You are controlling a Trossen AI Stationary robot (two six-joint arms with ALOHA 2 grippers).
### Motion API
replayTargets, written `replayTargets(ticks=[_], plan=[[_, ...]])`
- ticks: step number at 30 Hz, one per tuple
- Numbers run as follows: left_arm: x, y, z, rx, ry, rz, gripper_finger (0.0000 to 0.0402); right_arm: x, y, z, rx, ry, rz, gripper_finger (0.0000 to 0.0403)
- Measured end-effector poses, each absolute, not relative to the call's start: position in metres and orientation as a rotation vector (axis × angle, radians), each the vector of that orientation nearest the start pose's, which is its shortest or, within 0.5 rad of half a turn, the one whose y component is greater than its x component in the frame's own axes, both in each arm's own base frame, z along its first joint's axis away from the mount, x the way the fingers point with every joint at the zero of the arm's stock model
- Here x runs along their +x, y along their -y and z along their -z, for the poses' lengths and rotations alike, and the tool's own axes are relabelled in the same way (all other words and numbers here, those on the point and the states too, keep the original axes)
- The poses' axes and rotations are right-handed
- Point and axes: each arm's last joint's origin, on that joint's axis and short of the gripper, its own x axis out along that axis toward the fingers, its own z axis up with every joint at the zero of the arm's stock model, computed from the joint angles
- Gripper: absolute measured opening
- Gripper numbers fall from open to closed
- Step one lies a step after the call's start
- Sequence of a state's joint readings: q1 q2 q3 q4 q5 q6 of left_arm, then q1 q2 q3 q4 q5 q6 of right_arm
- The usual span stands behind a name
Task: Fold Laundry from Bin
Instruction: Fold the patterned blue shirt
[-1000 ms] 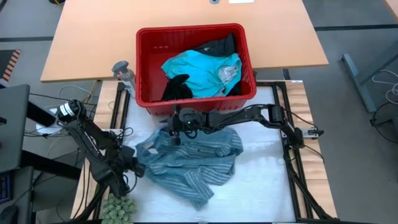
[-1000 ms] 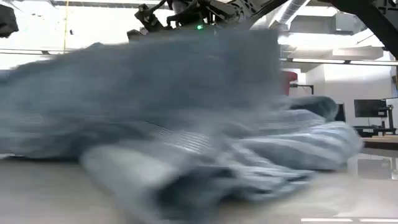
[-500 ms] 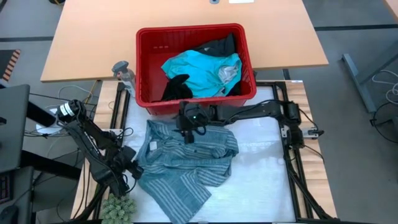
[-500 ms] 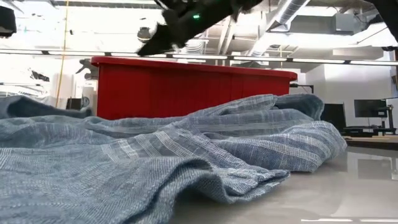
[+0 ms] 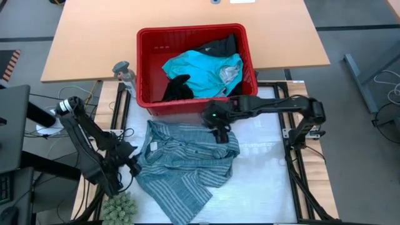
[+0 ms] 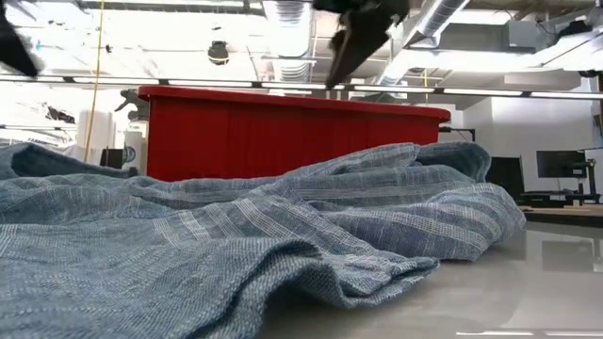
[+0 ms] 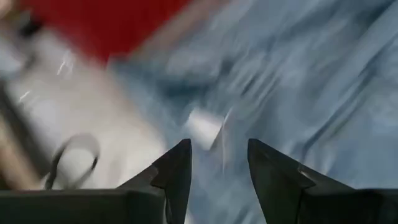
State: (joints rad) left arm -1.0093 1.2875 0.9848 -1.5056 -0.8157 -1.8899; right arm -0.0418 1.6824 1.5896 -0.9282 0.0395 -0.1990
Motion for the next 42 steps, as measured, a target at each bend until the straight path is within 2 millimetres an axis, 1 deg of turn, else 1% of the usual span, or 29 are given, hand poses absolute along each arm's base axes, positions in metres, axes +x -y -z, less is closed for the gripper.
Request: replayTargets(ticks=[1, 3, 6, 8, 10, 13, 16, 19, 21, 24, 27, 31, 35, 39, 42], plan=[[0.114, 0.137, -0.258, -0.264, -0.648, -0.733, 0.0146, 0.342, 0.015, -0.32, -0.159, -1.03, -0.017, 0.0265], [0.118, 0.132, -0.26, -0.235, -0.602, -0.734, 0.0146, 0.326, 0.014, -0.313, -0.107, -1.056, 0.0, 0.0265], [0.127, 0.128, -0.253, -0.159, -0.636, -0.738, 0.0146, 0.298, 0.009, -0.296, -0.023, -1.092, 0.03, 0.0265], [0.136, 0.127, -0.25, -0.12, -0.651, -0.713, 0.0146, 0.282, 0.006, -0.286, 0.023, -1.069, 0.053, 0.0265], [0.147, 0.126, -0.25, -0.076, -0.639, -0.689, 0.0146, 0.271, 0.003, -0.278, 0.061, -1.015, 0.068, 0.0265], [0.163, 0.121, -0.252, -0.042, -0.613, -0.677, 0.0146, 0.26, 0.002, -0.269, 0.111, -0.945, 0.087, 0.0265], [0.177, 0.119, -0.253, -0.024, -0.605, -0.656, 0.0146, 0.249, -0.004, -0.262, 0.138, -0.938, 0.098, 0.0265], [0.189, 0.118, -0.255, -0.004, -0.588, -0.626, 0.0146, 0.242, -0.015, -0.248, 0.113, -0.97, 0.13, 0.0265], [0.194, 0.117, -0.255, 0.024, -0.591, -0.62, 0.0146, 0.238, -0.024, -0.239, 0.093, -0.999, 0.145, 0.0265], [0.196, 0.113, -0.255, 0.031, -0.593, -0.637, 0.0146, 0.234, -0.039, -0.227, 0.06, -0.992, 0.179, 0.0266], [0.196, 0.111, -0.252, 0.031, -0.588, -0.647, 0.0146, 0.228, -0.052, -0.221, 0.002, -0.981, 0.234, 0.0265], [0.194, 0.109, -0.235, 0.004, -0.585, -0.664, 0.0146, 0.223, -0.067, -0.22, -0.046, -0.922, 0.285, 0.0266], [0.191, 0.107, -0.211, -0.06, -0.558, -0.671, 0.0146, 0.222, -0.078, -0.217, -0.017, -0.869, 0.28, 0.0265], [0.188, 0.105, -0.191, -0.096, -0.538, -0.659, 0.0146, 0.216, -0.081, -0.209, -0.038, -0.83, 0.348, 0.0265], [0.186, 0.102, -0.183, -0.13, -0.535, -0.666, 0.0146, 0.214, -0.08, -0.202, -0.017, -0.826, 0.382, 0.0265]])
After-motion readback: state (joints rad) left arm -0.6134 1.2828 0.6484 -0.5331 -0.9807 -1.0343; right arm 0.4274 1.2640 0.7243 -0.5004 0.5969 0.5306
